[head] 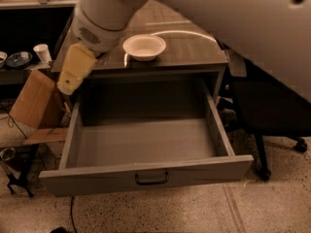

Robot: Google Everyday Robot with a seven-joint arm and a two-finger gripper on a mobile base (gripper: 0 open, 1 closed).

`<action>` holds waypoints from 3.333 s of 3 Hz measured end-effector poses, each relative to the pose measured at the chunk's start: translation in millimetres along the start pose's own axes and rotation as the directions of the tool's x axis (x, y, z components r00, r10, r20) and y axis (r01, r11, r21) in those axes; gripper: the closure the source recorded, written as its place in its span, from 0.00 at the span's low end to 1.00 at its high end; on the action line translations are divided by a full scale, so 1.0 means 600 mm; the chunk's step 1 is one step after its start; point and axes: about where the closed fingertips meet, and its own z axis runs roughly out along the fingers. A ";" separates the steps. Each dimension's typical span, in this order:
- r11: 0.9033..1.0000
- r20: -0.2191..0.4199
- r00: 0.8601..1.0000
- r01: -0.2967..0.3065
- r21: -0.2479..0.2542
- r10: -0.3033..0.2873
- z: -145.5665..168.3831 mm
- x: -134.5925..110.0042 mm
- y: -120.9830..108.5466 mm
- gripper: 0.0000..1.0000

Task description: Place redbull can into top drawer

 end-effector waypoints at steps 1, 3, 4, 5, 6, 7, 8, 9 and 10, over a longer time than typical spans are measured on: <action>0.998 0.003 0.998 -0.067 0.001 0.067 0.001 -0.009 0.006 0.00; 0.995 0.011 0.995 -0.098 0.031 0.098 0.022 -0.019 -0.005 0.00; 0.982 0.008 0.987 -0.164 0.094 0.164 0.063 -0.036 -0.037 0.00; 0.954 -0.004 0.968 -0.245 0.175 0.250 0.118 -0.045 -0.093 0.00; 0.907 0.001 0.938 -0.336 0.253 0.347 0.173 -0.031 -0.161 0.00; 0.862 0.044 0.909 -0.409 0.300 0.415 0.217 -0.023 -0.210 0.00; 0.825 0.121 0.888 -0.456 0.334 0.443 0.271 -0.051 -0.246 0.00; 0.808 0.208 0.885 -0.465 0.362 0.416 0.304 -0.106 -0.282 0.00; 0.808 0.208 0.885 -0.465 0.362 0.416 0.304 -0.106 -0.282 0.00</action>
Offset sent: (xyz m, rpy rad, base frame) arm -0.0017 0.0066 0.0016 0.0261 0.0280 -0.0525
